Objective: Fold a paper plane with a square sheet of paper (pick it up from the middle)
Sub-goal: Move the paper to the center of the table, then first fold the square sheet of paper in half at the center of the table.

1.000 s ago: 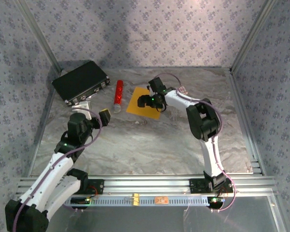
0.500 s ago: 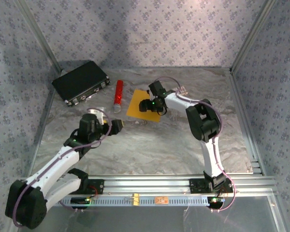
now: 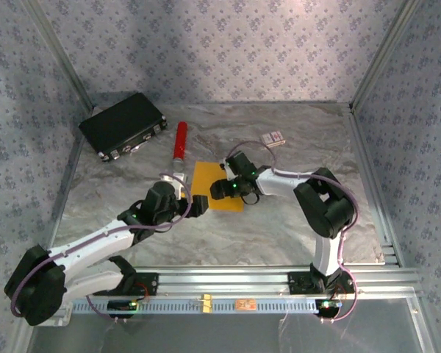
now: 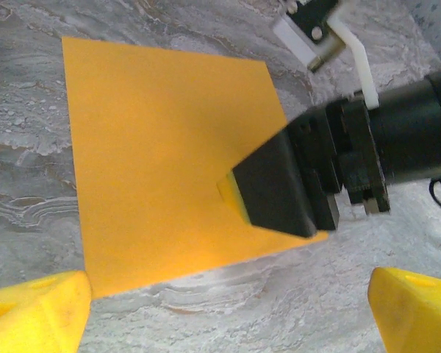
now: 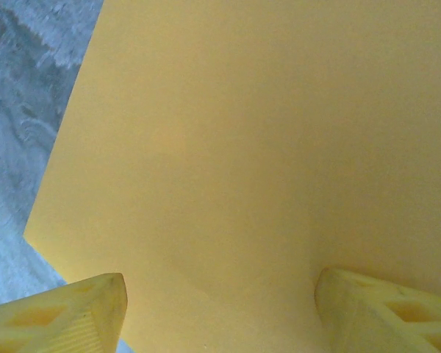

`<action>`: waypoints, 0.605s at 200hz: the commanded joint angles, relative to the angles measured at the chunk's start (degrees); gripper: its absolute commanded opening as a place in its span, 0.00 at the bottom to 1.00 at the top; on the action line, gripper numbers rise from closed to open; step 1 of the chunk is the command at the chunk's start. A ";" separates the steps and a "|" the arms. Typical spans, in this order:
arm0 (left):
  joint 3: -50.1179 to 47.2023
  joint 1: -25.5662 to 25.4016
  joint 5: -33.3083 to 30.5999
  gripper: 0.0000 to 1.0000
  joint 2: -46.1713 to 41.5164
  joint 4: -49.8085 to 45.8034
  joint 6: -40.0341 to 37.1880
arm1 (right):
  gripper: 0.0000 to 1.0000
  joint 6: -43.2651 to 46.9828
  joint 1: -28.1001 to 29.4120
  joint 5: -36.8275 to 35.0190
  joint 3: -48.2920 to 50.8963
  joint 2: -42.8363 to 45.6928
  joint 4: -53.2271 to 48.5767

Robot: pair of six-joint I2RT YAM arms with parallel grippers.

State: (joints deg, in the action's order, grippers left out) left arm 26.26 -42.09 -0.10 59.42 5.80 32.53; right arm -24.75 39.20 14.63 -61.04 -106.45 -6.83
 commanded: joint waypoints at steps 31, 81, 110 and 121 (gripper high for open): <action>2.26 -0.49 -2.04 0.97 1.20 -0.07 1.13 | 0.73 -5.22 0.82 1.91 4.52 3.26 -4.89; 8.11 -0.46 1.59 0.97 7.06 -1.88 1.41 | 0.74 -7.35 -4.25 -0.27 7.97 13.13 -4.18; 13.83 -1.06 4.34 0.97 14.35 -4.38 1.07 | 0.74 -9.56 -8.94 -3.54 12.99 18.99 -4.68; 17.19 -1.65 4.51 0.96 17.72 -7.03 0.40 | 0.75 -10.34 -11.03 -3.43 15.11 21.08 -4.25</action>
State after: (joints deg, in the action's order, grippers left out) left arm 37.58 -42.59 1.65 71.90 3.29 33.32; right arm -31.83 31.70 13.72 -49.91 -89.69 -9.19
